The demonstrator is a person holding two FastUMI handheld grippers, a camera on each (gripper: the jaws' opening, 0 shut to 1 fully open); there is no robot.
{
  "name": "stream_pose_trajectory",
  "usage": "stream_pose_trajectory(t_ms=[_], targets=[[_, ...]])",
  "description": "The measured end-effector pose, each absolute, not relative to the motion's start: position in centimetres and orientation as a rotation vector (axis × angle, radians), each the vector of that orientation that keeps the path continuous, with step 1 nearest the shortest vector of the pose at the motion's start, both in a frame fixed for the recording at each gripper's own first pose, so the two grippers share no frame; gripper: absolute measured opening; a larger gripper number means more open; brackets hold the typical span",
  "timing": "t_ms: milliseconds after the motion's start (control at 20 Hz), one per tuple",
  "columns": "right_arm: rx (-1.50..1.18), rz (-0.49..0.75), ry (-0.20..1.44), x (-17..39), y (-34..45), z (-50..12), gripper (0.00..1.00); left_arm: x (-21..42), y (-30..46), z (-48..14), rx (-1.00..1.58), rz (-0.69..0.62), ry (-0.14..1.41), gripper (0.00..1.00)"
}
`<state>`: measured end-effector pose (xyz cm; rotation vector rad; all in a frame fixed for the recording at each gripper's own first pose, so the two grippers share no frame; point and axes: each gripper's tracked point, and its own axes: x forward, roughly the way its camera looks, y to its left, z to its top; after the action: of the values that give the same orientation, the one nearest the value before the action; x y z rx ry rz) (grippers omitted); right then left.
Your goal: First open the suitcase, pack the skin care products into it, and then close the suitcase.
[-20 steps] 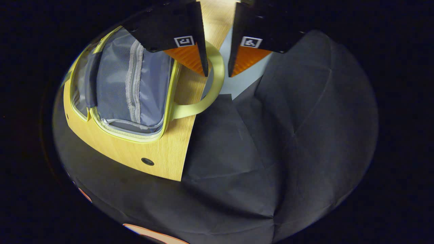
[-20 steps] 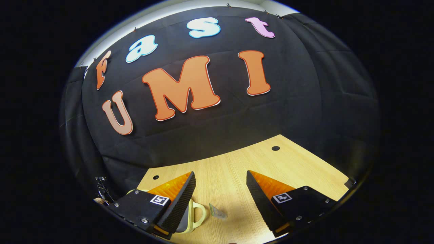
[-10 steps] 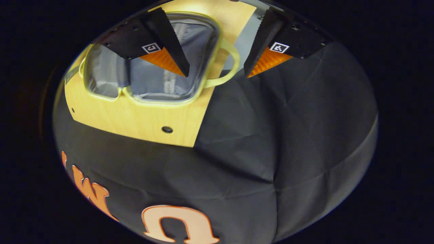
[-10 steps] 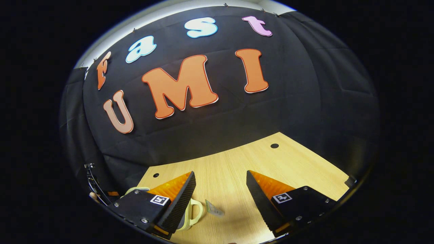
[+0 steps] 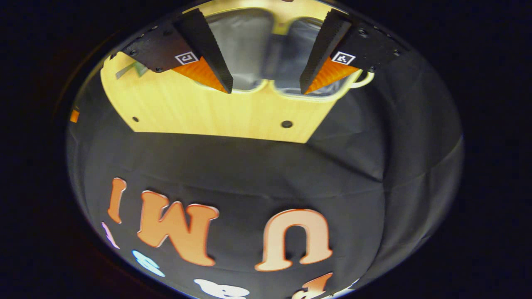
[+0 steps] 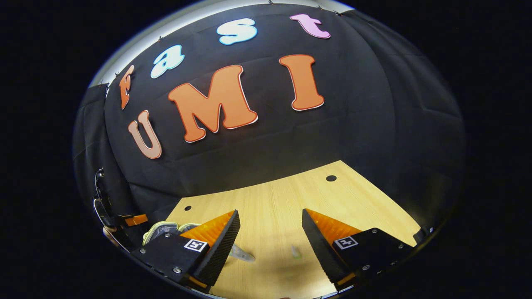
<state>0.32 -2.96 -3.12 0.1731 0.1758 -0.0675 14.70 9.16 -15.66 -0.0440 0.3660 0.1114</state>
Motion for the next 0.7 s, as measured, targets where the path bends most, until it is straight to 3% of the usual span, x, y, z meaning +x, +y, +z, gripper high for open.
stream_pose_trajectory(t_ms=[350,700], targets=[[0.164,-0.026,0.217,0.3,-9.3,-3.7,0.95,16.4,-8.9,-17.4,-0.039,-0.046,0.348,1.0],[0.16,-0.044,0.269,-0.5,-14.5,-5.4,0.95,16.8,-17.4,-23.7,0.053,-0.105,0.386,1.0]])
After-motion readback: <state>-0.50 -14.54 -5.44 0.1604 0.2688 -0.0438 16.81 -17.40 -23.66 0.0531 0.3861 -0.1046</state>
